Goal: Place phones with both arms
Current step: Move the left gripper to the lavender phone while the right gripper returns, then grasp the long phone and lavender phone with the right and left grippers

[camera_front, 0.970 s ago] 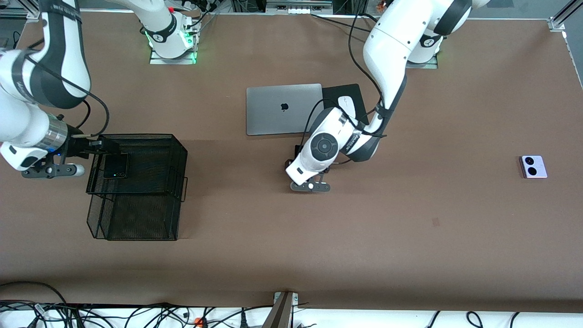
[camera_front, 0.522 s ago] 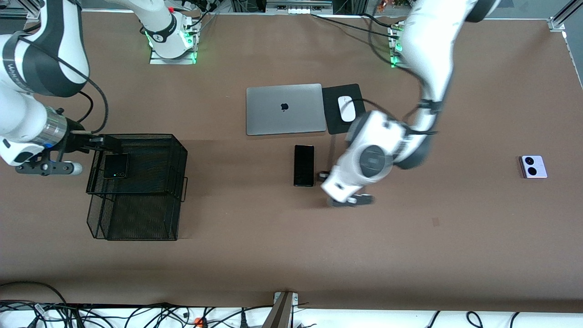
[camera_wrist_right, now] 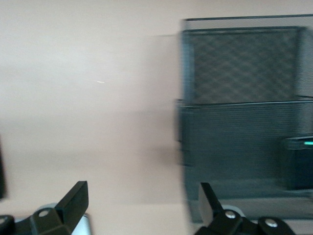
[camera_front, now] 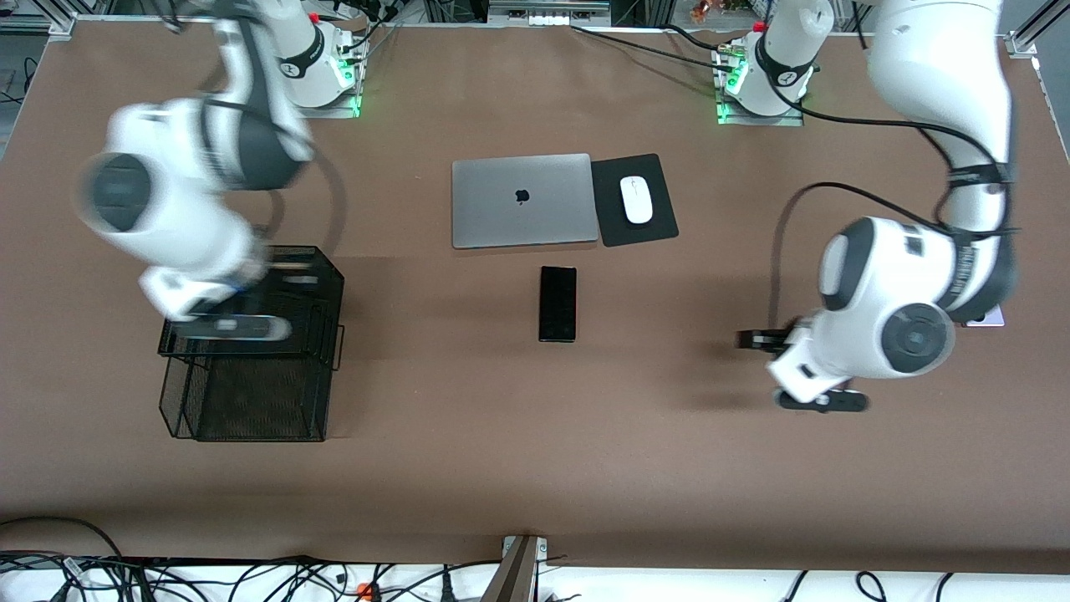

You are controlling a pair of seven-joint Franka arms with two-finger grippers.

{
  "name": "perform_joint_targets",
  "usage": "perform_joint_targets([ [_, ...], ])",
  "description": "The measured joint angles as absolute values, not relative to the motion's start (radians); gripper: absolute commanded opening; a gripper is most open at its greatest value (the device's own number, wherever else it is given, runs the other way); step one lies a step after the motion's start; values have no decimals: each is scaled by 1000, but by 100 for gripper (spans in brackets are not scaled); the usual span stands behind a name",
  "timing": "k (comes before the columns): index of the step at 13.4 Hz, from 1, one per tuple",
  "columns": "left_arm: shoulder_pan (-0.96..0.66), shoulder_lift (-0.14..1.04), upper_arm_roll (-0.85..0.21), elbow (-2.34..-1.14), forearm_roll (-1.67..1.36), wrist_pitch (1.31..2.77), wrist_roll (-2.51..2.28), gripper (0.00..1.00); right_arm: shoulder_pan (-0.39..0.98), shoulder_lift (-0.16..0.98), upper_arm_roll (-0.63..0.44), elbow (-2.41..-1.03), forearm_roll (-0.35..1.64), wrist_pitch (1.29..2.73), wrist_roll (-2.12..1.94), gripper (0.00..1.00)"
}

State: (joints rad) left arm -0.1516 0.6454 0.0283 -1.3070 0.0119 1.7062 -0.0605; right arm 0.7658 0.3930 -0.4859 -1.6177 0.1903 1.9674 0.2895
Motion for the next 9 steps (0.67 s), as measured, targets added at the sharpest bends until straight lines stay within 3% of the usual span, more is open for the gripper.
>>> perform_joint_targets([
  [5, -4, 654, 33, -1364, 150, 1701, 12, 100, 887, 620, -306, -1404, 189, 2069, 673, 100],
  [9, 148, 673, 35, -1407, 181, 1710, 82, 100, 1002, 810, -294, -1213, 188, 2140, 847, 100],
])
